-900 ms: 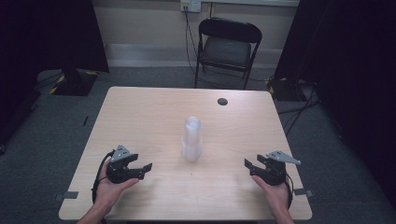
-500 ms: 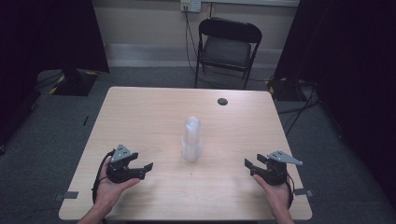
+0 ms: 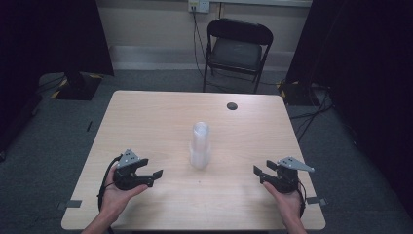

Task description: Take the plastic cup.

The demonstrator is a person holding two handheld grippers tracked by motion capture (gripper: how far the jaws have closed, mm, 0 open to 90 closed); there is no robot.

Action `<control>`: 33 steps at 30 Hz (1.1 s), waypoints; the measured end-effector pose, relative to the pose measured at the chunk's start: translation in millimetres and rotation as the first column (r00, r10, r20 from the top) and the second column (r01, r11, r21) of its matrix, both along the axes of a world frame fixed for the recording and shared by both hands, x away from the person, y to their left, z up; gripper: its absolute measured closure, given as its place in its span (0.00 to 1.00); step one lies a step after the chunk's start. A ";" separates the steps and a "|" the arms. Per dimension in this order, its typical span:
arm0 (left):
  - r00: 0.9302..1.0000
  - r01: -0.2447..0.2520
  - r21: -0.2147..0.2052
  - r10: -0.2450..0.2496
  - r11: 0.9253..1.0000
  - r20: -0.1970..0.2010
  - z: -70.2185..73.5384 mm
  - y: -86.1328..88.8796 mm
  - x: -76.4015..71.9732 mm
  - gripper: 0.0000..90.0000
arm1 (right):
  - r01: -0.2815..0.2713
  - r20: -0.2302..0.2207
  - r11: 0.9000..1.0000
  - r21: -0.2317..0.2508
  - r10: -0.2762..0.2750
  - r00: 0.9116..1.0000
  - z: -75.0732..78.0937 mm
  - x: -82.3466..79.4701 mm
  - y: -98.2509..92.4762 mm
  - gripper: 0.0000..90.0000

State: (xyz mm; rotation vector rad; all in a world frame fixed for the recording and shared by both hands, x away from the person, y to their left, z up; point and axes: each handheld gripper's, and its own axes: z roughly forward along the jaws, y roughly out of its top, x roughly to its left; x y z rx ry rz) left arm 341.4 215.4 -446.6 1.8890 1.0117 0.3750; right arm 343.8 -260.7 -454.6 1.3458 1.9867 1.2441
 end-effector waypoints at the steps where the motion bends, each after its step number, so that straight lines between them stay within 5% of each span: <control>1: 1.000 0.001 -0.002 -0.001 1.000 0.002 1.4 -0.6 -0.2 0.28 | -0.001 -0.002 1.000 0.000 0.001 1.000 0.7 -0.8 1.0 0.43; 14: 0.998 0.033 -0.022 -0.032 0.999 0.052 21.7 -19.3 4.5 0.30 | -0.014 -0.003 1.000 -0.002 0.014 1.000 1.5 -5.8 3.0 0.43; 16: 0.995 0.041 -0.018 -0.039 0.999 0.088 25.0 -23.1 4.3 0.35 | -0.010 -0.008 1.000 0.001 0.011 1.000 1.0 -5.5 2.8 0.43; 24: 0.989 0.077 -0.026 -0.073 0.997 0.130 37.7 -40.8 11.2 0.35 | -0.023 0.002 1.000 -0.001 0.023 1.000 3.5 -6.7 7.2 0.43; 27: 0.991 0.085 -0.023 -0.082 0.996 0.103 40.4 -47.2 17.8 0.29 | -0.030 -0.005 1.000 0.003 0.030 1.000 2.3 -7.3 6.9 0.43; 33: 0.992 0.103 -0.083 -0.096 0.991 0.087 45.1 -54.6 23.8 0.26 | -0.028 0.006 1.000 0.007 0.028 1.000 3.8 -8.5 6.1 0.42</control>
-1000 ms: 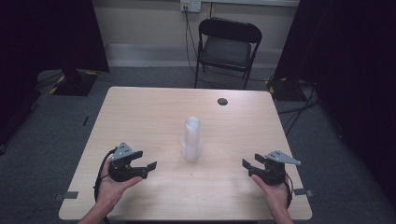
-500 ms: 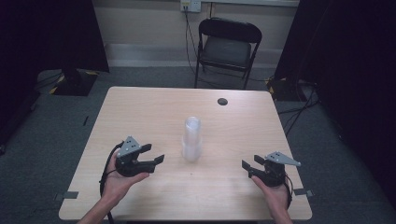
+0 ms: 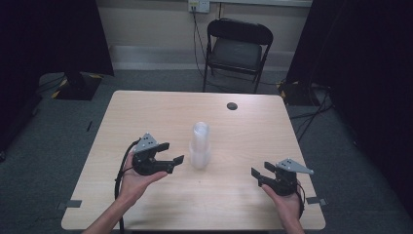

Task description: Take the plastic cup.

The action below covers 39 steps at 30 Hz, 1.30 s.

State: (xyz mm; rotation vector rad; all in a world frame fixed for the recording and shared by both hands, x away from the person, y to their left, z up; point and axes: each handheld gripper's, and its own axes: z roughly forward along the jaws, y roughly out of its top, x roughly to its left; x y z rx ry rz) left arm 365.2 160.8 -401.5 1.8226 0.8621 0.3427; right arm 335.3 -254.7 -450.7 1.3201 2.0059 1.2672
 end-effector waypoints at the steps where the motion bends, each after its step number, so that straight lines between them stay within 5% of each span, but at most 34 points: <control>1: 1.000 0.007 -0.004 -0.007 1.000 0.000 0.9 -1.3 0.9 0.26 | 0.000 -0.006 1.000 0.005 0.000 1.000 -0.3 0.3 0.1 0.42; 7: 0.999 0.017 -0.030 -0.016 0.999 0.041 8.0 -8.5 8.9 0.20 | -0.008 -0.011 1.000 -0.001 0.008 1.000 -1.4 0.8 1.5 0.41; 16: 0.997 0.021 0.024 -0.023 0.999 0.079 16.3 -24.3 24.8 0.20 | -0.010 -0.016 1.000 -0.005 0.010 1.000 -2.9 0.9 1.9 0.40; 28: 0.994 0.067 -0.006 -0.066 0.998 0.084 24.7 -40.9 44.8 0.18 | -0.012 -0.036 1.000 -0.006 0.012 0.999 -5.8 1.6 4.1 0.39; 39: 0.995 0.073 0.039 -0.075 0.997 0.071 17.7 -60.7 58.3 0.18 | 0.000 -0.035 1.000 0.000 0.000 0.999 -5.0 0.5 2.5 0.35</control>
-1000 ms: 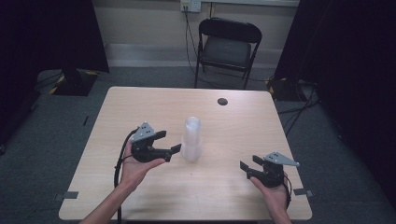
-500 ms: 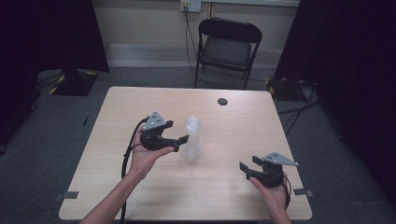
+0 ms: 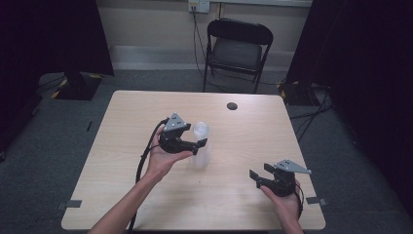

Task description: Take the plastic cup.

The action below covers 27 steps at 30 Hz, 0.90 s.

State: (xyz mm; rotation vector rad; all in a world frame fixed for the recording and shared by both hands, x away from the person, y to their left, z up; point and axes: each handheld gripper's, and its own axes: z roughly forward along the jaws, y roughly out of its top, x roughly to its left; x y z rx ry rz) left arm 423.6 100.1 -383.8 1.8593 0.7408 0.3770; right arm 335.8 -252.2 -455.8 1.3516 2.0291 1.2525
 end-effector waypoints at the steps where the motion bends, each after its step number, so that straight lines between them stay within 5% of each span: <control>1: 1.000 0.005 -0.011 -0.005 1.000 -0.008 -1.3 -0.9 1.4 0.18 | 0.000 -0.003 1.000 0.001 0.000 1.000 -0.1 -0.1 0.1 0.35; 4: 1.000 0.014 -0.010 -0.014 1.000 -0.019 -4.7 -4.4 5.3 0.25 | -0.005 -0.003 1.000 0.010 0.005 1.000 -0.7 0.3 0.1 0.35; 15: 0.999 0.020 0.001 -0.020 1.000 -0.025 -17.6 -9.5 14.9 0.27 | 0.000 -0.010 1.000 0.015 0.000 1.000 -0.7 -0.4 -3.1 0.35; 21: 0.999 0.036 0.022 -0.036 0.999 0.011 -18.4 -13.9 15.2 0.26 | 0.012 0.005 1.000 -0.007 -0.012 1.000 0.0 -0.5 -1.8 0.35; 27: 0.999 0.033 0.045 -0.032 0.998 -0.022 -28.5 -18.7 18.6 0.27 | 0.011 0.000 1.000 -0.008 -0.011 1.000 -1.1 -0.1 -1.2 0.35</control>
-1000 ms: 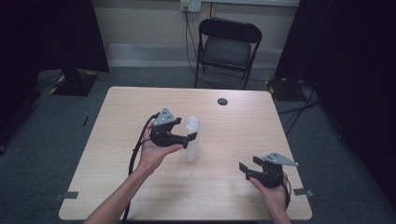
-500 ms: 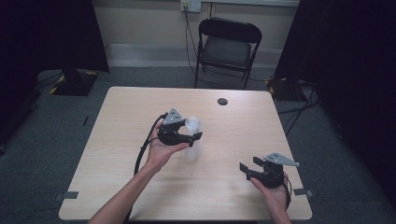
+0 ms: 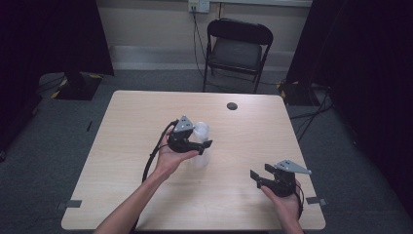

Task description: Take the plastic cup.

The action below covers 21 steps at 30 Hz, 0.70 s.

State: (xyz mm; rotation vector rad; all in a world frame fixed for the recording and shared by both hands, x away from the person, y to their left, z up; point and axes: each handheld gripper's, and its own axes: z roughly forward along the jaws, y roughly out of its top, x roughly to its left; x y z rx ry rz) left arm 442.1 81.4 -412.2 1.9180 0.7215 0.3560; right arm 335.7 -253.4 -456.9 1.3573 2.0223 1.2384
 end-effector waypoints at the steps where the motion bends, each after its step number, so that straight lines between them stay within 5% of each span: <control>1: 1.000 -0.002 0.002 0.002 1.000 0.000 -0.7 0.4 0.5 0.28 | 0.001 0.000 1.000 -0.001 -0.001 1.000 -0.2 0.3 -0.1 0.35; 3: 1.000 -0.002 -0.033 0.001 0.999 -0.024 -2.1 -0.2 2.0 0.33 | 0.003 -0.005 1.000 -0.003 -0.003 1.000 -0.6 0.7 -0.1 0.35; 21: 0.999 -0.029 -0.039 0.030 0.999 0.023 11.8 4.8 -2.3 0.34 | 0.006 -0.004 1.000 -0.012 -0.006 1.000 -0.7 1.2 -0.8 0.36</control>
